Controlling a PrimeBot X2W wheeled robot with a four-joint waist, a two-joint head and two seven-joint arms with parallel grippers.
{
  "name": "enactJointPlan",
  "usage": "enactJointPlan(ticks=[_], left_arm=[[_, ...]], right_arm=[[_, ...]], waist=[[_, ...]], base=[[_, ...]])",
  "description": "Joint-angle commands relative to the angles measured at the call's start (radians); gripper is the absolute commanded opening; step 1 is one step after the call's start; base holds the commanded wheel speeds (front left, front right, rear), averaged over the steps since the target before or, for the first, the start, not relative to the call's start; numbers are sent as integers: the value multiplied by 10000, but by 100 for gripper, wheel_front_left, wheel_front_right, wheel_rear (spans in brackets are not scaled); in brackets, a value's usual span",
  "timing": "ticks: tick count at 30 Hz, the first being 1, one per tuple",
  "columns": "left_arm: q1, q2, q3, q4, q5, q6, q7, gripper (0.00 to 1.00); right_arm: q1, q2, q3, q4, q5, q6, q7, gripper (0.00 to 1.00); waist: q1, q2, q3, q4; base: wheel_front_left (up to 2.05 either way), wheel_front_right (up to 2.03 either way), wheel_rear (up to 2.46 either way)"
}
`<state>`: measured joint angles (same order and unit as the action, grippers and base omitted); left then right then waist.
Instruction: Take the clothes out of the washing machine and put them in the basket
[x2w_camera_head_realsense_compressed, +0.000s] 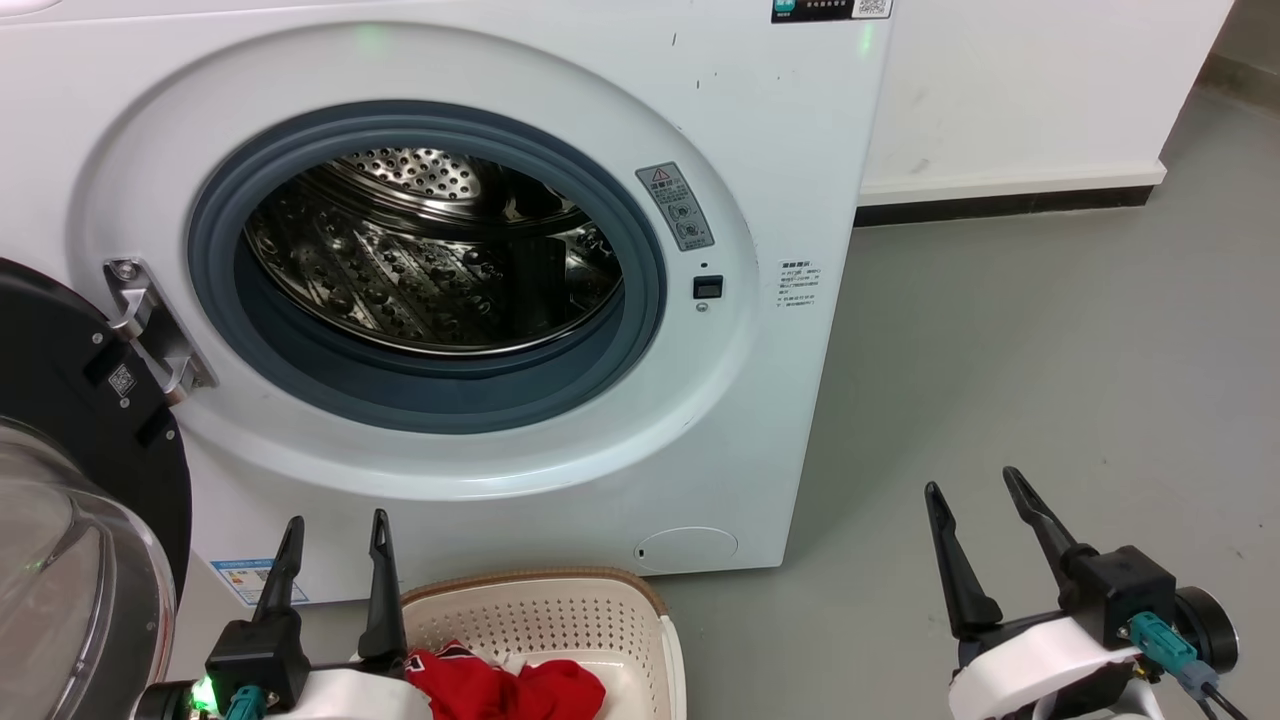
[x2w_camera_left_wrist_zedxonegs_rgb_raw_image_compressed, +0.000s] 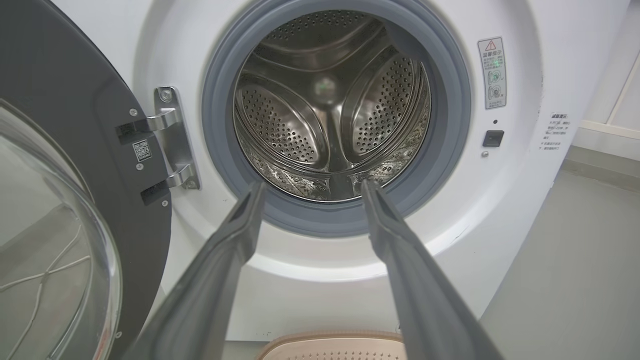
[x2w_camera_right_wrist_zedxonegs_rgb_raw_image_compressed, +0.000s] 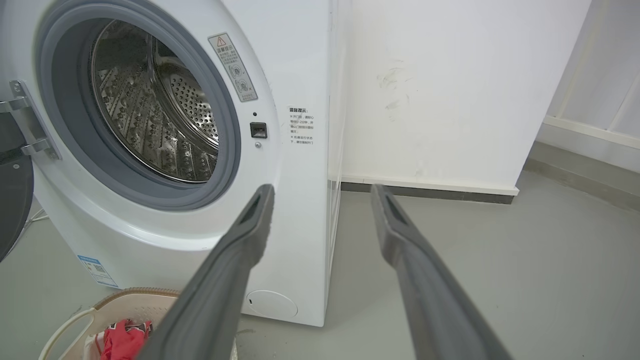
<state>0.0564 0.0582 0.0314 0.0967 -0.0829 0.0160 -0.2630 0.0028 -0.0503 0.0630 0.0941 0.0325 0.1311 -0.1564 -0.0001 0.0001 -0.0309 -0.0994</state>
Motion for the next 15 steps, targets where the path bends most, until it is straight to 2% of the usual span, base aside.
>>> enactJointPlan(ticks=[1,15], left_arm=[[57,55,-7,36,-21,23,-25,100],[112,117,-46,23,-132,72,-25,100]], right_arm=[[128,3,10,-68,-22,-7,38,100],[175,3,26,-35,28,-7,28,100]], waist=[[1,-1,8,-9],[1,-1,42,82]], base=[[0,0,0],[0,0,0]])
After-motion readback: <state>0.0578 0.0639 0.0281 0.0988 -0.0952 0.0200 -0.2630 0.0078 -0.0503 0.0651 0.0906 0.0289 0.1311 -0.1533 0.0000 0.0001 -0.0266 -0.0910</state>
